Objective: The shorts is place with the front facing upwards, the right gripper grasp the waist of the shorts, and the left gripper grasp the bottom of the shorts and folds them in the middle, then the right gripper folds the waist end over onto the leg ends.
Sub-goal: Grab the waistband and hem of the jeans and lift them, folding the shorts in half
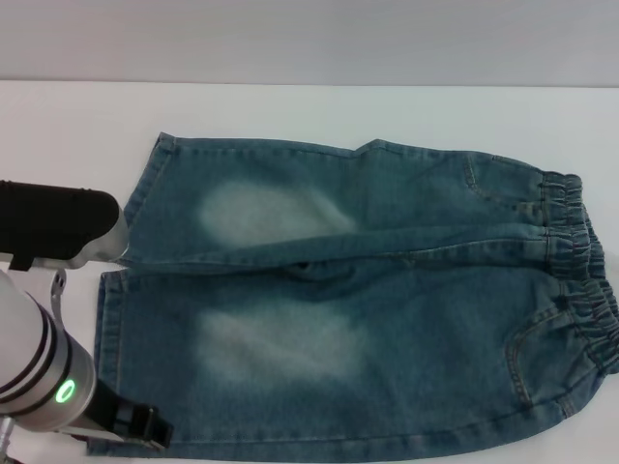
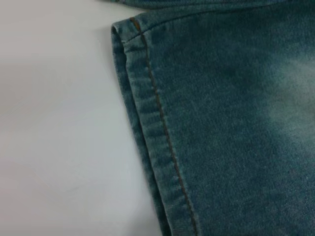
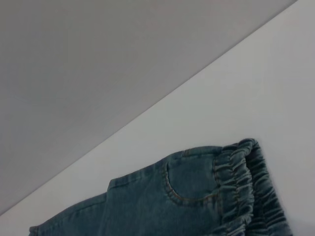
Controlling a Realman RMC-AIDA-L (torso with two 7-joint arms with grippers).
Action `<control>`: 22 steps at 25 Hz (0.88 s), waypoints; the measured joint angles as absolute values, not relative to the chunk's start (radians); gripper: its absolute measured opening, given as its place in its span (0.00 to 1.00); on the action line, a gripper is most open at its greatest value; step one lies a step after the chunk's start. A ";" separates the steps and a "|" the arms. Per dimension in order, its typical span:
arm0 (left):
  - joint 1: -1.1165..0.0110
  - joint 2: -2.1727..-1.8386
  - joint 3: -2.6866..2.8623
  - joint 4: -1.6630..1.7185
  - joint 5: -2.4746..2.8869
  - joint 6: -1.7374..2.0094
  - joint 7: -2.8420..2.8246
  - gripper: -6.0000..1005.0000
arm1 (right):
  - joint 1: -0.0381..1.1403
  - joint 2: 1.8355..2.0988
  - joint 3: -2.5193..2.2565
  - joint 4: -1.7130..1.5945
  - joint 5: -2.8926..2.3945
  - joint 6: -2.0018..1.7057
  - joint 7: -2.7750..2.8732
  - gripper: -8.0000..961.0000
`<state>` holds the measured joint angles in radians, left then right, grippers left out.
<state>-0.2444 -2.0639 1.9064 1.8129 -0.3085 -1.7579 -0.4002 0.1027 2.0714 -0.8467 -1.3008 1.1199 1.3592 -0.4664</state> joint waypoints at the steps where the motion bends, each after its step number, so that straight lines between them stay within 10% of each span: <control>1: -0.244 -2.064 1.908 1.811 -0.309 -1.758 -0.400 0.73 | 0.103 2.072 -0.847 -1.301 1.120 1.360 -0.466 0.80; 9: -0.245 -2.060 1.890 1.804 -0.323 -1.755 -0.386 0.72 | 0.103 2.072 -0.847 -1.306 1.127 1.376 -0.466 0.80; 22: -0.252 -2.062 1.879 1.785 -0.331 -1.758 -0.368 0.37 | 0.106 2.071 -0.835 -1.307 1.130 1.389 -0.466 0.80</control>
<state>-0.2517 -2.0616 1.8790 1.7851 -0.3314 -1.7584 -0.3681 0.1059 2.0713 -0.8346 -1.3070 1.1297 1.3887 -0.4665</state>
